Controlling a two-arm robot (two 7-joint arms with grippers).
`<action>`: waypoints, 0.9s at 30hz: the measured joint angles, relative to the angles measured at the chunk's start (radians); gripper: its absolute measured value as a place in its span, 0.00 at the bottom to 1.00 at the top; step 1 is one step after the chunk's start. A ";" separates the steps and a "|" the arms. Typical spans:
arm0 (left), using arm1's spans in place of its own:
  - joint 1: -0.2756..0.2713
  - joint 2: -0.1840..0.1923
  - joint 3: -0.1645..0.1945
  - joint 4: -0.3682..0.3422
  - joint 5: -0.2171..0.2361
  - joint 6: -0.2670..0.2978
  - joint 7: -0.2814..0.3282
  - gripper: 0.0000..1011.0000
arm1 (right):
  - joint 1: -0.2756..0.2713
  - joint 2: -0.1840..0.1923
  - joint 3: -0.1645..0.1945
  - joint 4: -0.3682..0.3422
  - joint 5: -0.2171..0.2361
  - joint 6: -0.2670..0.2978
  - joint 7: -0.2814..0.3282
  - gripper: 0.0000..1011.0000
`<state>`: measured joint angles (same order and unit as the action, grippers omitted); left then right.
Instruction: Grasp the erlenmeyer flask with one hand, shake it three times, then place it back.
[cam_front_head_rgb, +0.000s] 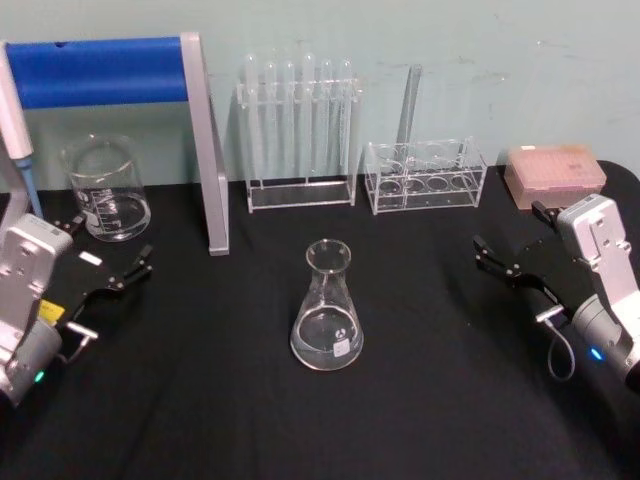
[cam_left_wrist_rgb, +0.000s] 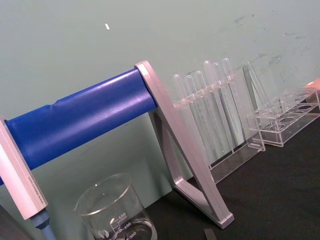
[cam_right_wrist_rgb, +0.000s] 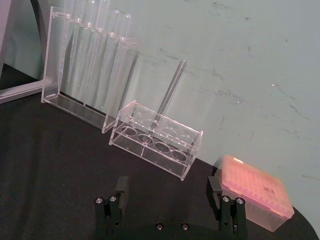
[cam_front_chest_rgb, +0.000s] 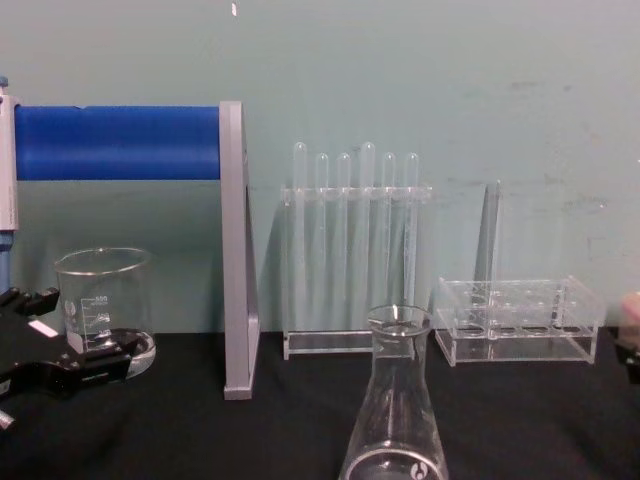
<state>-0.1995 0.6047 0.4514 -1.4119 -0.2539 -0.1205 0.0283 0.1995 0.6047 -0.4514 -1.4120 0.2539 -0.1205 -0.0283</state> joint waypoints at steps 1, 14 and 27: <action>0.000 0.000 0.000 0.000 0.000 0.000 0.000 0.99 | 0.000 0.000 0.000 0.000 0.000 0.000 0.000 0.99; 0.000 0.000 0.000 0.000 0.000 0.000 0.000 0.99 | 0.000 0.000 0.000 0.000 0.000 0.000 0.000 0.99; 0.000 0.000 0.000 0.000 0.000 0.000 0.000 0.99 | 0.000 0.000 0.000 0.000 0.000 0.000 0.000 0.99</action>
<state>-0.1995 0.6047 0.4514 -1.4119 -0.2539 -0.1205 0.0283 0.1995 0.6047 -0.4514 -1.4120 0.2539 -0.1206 -0.0283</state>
